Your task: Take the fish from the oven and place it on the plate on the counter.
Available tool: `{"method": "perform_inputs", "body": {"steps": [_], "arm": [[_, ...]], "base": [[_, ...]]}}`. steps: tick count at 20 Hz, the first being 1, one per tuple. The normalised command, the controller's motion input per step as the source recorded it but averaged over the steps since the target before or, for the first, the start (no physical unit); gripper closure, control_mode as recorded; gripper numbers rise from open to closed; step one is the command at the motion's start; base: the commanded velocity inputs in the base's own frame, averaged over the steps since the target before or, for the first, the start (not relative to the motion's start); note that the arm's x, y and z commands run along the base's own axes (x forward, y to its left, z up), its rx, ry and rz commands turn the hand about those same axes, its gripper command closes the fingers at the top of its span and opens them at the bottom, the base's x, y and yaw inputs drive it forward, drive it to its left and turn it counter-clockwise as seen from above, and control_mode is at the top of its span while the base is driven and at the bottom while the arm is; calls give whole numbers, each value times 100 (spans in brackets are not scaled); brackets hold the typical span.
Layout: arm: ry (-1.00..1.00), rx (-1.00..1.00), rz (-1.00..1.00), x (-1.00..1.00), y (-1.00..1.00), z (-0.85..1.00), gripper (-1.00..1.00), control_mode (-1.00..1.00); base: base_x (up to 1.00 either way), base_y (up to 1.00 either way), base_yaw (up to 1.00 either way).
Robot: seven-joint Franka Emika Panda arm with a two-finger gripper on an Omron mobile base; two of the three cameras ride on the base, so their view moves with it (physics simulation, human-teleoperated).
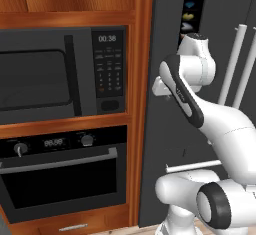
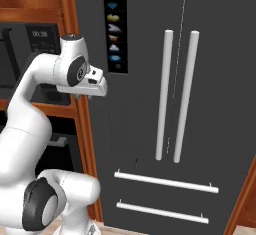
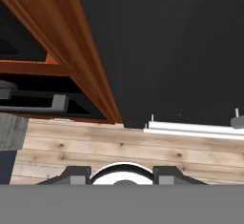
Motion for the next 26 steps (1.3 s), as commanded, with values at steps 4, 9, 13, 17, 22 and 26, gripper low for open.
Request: {"method": "perform_inputs", "body": {"steps": [4, 9, 13, 17, 22, 26], "arm": [[-1, 0, 0, 1, 0, -4, -100, -100], [-2, 0, 35, -32, 2, -9, -100, -100], [-3, -10, 52, -63, 44, -5, -100, -100], [1, -5, 49, -48, 55, -10, -100, -100], [9, -2, 26, -34, 59, -38, -100, -100], [16, -21, 19, -22, 87, -63, -100, -100]], "base": [[0, 0, 0], [0, 0, 0], [0, 0, 0], [0, 0, 0], [0, 0, 0], [0, 0, 0]]}}
